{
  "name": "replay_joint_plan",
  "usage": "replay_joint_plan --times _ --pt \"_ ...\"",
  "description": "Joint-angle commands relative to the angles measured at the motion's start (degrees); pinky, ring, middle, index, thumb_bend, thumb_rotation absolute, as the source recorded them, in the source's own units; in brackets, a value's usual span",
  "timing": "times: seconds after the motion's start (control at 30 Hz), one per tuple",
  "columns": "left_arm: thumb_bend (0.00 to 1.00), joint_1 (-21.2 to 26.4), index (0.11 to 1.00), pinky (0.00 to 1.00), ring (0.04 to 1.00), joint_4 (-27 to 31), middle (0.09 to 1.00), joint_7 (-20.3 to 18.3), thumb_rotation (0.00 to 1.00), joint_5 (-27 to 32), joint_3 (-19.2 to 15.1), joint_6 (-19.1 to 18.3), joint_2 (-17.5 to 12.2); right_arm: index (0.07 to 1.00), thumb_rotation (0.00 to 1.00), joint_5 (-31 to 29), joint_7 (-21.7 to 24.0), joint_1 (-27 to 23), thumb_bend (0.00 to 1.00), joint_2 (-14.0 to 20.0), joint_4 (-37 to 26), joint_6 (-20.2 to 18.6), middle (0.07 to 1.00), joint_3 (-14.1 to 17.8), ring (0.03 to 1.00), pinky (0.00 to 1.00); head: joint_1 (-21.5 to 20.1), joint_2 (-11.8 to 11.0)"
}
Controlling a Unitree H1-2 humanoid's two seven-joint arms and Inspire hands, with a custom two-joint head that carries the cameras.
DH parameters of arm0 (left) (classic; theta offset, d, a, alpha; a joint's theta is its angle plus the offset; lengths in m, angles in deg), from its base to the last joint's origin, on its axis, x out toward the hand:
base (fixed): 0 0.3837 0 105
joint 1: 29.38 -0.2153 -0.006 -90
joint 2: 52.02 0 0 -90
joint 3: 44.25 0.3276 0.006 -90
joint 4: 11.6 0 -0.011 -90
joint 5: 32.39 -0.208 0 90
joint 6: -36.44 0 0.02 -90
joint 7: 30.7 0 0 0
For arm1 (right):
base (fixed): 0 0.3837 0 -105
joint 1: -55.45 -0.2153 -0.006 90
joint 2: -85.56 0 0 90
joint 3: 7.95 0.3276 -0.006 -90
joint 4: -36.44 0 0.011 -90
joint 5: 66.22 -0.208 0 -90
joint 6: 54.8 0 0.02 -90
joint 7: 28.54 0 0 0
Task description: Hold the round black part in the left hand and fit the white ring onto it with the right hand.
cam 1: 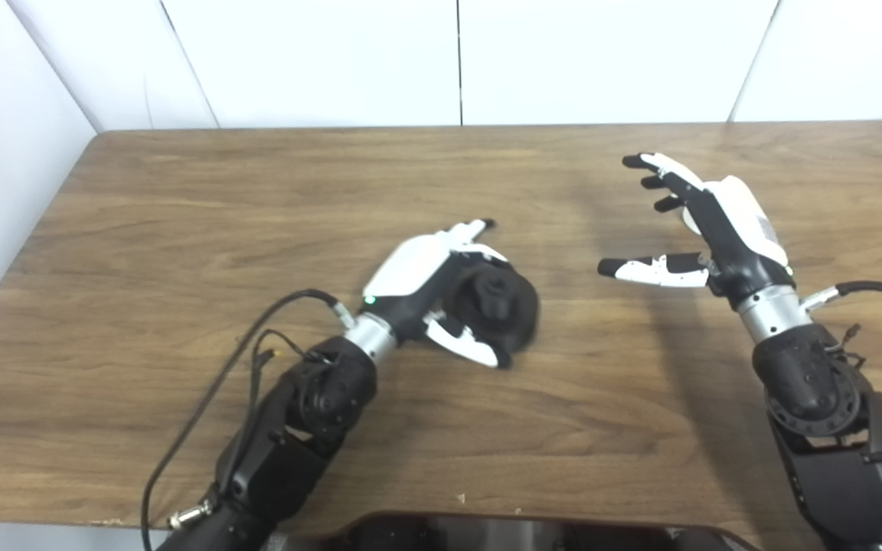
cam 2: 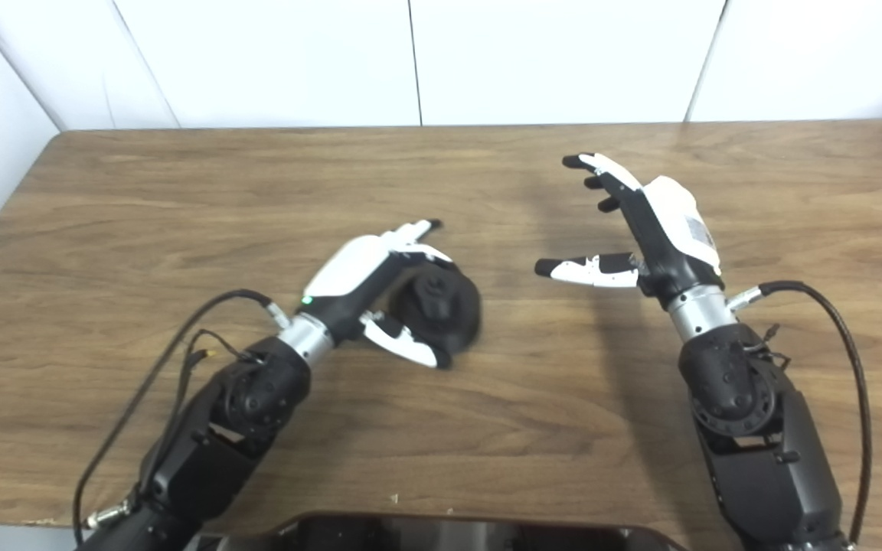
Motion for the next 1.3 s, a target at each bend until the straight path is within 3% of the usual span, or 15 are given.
replay_joint_plan --times 0.0,0.67,0.87,1.13,1.27 --pt "0.97 0.4 0.601 1.0 1.0 0.3 1.0 0.0 0.29 -1.3 0.6 1.7 0.2 0.859 0.35 0.3 -0.8 -2.4 0.8 0.1 -2.3 0.2 0.903 0.7 0.826 0.69 0.0 0.1" --pt "0.98 0.2 0.629 1.0 1.0 -1.1 1.0 -0.3 0.28 -5.2 0.4 2.4 0.1 0.848 0.32 0.1 -0.7 -1.7 0.81 -0.6 -3.4 -0.3 0.893 0.9 0.81 0.68 -2.1 0.7" --pt "1.0 0.7 0.724 1.0 1.0 -0.1 1.0 -1.6 0.31 -7.2 0.1 0.5 -0.4 0.854 0.34 0.3 -0.5 -1.8 0.81 -0.3 -3.6 -0.6 0.9 0.9 0.823 0.69 -2.0 0.7" --pt "1.0 1.0 0.664 1.0 1.0 -0.4 1.0 -1.1 0.3 -8.5 -0.7 0.3 -0.7 0.844 0.33 0.2 -1.0 -2.1 0.81 -0.1 -3.3 -0.3 0.893 1.4 0.818 0.69 -2.7 0.6" --pt "1.0 0.5 0.642 1.0 1.0 -0.3 1.0 -1.0 0.29 -8.2 -1.2 0.4 -0.8 0.829 0.38 4.9 -2.1 -2.5 0.82 0.8 -3.5 -1.8 0.894 2.0 0.852 0.73 -7.1 -0.3"
